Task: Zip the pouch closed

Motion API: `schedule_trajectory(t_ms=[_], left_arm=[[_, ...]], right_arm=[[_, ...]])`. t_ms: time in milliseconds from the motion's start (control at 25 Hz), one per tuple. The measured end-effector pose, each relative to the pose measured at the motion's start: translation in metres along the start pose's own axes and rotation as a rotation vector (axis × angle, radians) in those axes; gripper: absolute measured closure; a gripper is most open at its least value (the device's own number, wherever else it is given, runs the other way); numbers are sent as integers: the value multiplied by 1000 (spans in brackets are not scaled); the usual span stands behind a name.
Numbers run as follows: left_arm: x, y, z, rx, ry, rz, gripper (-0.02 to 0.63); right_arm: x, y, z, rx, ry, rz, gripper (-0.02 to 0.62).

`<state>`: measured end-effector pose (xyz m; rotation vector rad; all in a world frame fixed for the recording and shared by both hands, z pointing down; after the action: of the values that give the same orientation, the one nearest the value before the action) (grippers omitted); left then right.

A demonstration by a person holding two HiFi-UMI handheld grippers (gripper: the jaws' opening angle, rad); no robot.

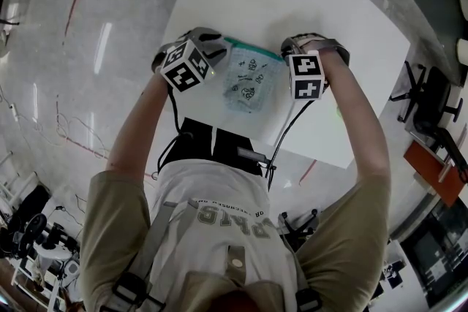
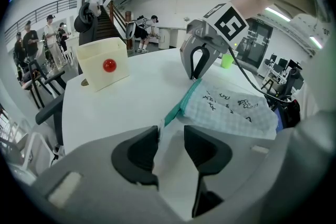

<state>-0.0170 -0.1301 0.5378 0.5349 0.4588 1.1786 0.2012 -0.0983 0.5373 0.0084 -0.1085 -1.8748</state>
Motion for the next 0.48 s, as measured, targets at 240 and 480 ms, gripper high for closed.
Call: schedule_trajectory(t_ms=[240,480], left_arm=[[1,-1,0,0,6,6,419],[-1,-3,0,-12,11,12,419]], right_arm=[[3,-1,-2,-4,10,5,533],[-1,2,-3,18,-14,38,532]])
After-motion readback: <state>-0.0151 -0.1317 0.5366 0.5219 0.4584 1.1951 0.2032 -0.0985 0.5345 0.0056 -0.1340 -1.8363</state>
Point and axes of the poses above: the fingertips, and each gripper's own axes: z forward along the fingers, x to its right, y out of its underside, the point moved 10 cm from there along -z, backward along the fingers, and after that the axes turned 3 degrees about -y, right-handed, at the moved point
